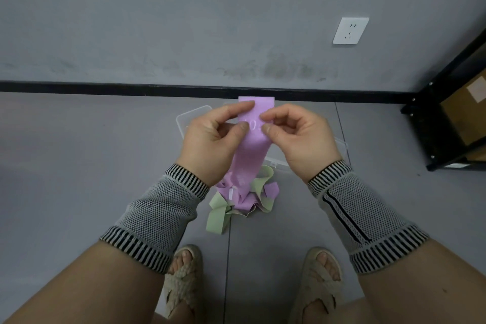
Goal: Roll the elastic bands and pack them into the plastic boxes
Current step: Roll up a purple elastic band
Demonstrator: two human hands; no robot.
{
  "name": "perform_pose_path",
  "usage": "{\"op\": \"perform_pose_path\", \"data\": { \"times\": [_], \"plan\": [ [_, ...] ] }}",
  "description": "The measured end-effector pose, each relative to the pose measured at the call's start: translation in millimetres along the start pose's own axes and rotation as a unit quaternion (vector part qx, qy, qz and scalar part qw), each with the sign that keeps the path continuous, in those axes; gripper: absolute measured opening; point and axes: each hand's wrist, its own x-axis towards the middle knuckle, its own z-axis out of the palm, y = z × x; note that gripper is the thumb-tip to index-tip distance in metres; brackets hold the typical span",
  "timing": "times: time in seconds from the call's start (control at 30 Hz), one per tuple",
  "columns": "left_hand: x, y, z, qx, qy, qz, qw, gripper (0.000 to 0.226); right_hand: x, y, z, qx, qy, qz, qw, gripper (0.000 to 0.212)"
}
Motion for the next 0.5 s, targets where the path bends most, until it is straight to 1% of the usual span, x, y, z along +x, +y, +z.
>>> {"op": "perform_pose_path", "data": {
  "times": [0.1, 0.2, 0.3, 0.4, 0.5],
  "plan": [
    [-1.9, -1.2, 0.7, -0.001, -0.035, 0.005, 0.999, 0.036, 2.8, 0.8, -3.7, 0.023, 0.029, 0.007, 0.999, 0.028],
    [-1.2, -2.8, 0.9, 0.019, -0.025, -0.004, 1.000, 0.041, 2.4, 1.6, -3.6, 0.027, 0.033, 0.018, 0.999, 0.027],
    [1.0, -5.0, 0.5, 0.003, -0.003, -0.025, 1.000, 0.041, 0.8, 2.0, -3.2, 0.036, 0.010, 0.030, 0.999, 0.031],
    [2.5, -5.1, -1.1, -0.025, 0.002, -0.036, 0.999, 0.042, -0.9, 2.9, -2.7, 0.042, -0.021, 0.044, 0.998, 0.035],
    [1.8, -3.6, -0.7, -0.044, -0.013, -0.038, 0.998, 0.041, -0.4, 2.2, -1.3, 0.043, -0.011, 0.041, 0.998, 0.034]
  ]
}}
